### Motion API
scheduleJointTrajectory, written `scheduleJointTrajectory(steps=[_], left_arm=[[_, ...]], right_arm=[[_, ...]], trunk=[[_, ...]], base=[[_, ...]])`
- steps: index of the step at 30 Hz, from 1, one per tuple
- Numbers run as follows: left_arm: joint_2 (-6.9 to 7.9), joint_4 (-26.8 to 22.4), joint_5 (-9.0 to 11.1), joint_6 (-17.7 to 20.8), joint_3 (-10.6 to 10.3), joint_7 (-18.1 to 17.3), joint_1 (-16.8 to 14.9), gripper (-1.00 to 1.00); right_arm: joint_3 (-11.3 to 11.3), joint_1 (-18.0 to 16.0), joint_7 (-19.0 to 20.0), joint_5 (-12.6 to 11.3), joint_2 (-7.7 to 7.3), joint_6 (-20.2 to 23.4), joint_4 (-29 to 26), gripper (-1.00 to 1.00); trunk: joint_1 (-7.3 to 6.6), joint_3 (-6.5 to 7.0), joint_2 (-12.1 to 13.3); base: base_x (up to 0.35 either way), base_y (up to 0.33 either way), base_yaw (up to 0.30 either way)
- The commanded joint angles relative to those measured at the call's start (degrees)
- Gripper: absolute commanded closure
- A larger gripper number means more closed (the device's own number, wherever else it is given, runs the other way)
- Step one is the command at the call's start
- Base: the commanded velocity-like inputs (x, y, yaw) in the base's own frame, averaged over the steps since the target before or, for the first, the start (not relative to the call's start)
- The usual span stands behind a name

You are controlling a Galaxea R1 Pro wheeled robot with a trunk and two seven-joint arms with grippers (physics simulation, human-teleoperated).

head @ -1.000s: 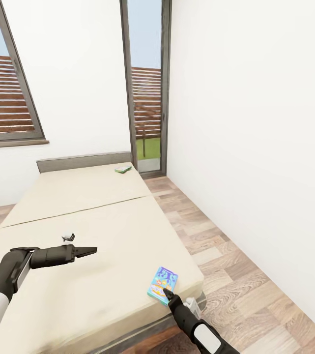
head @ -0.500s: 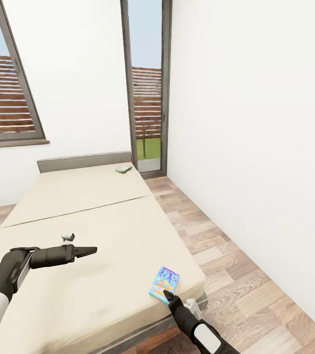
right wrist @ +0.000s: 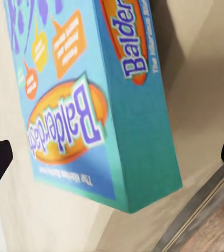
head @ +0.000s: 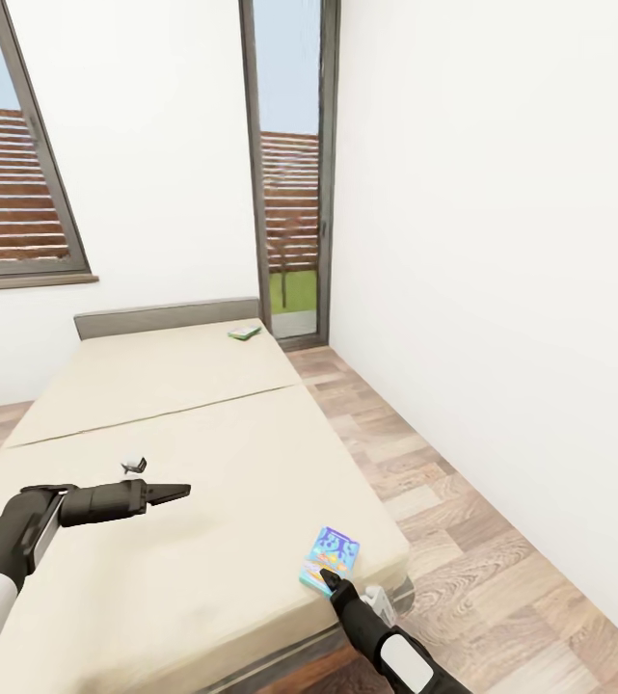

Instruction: Put all the toys in the child's room - the three board games (two on the bed and one on the table), the two jigsaw puzzles on the table, and the tennis ball on the table - inside the toy box on the table in the child's room.

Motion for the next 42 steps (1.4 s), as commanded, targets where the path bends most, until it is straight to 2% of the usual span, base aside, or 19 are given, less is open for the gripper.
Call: scheduleJointTrajectory(steps=[1,28,42], left_arm=[[0.00,0.0,-0.1,0.6,0.1,-0.3,0.0,-1.00],[-0.03,0.0,-0.1,0.6,0.1,-0.3,0.0,-1.00],[-0.11,0.0,-0.1,0.6,0.0,-0.3,0.0,-1.00]], right_arm=[[0.2,0.0,0.1,-0.5,0.00,0.1,0.0,-1.00],[0.2,0.0,0.1,-0.4,0.00,-0.1,-0.1,-1.00],[0.2,0.0,0.1,-0.4,0.00,-0.1,-0.2,-1.00]], trunk=[[0.00,-0.06,0.0],[0.00,-0.06,0.0],[0.00,-0.06,0.0]], base=[[0.117,0.143,0.000],[0.016,0.016,0.000],[0.000,-0.092,0.000]])
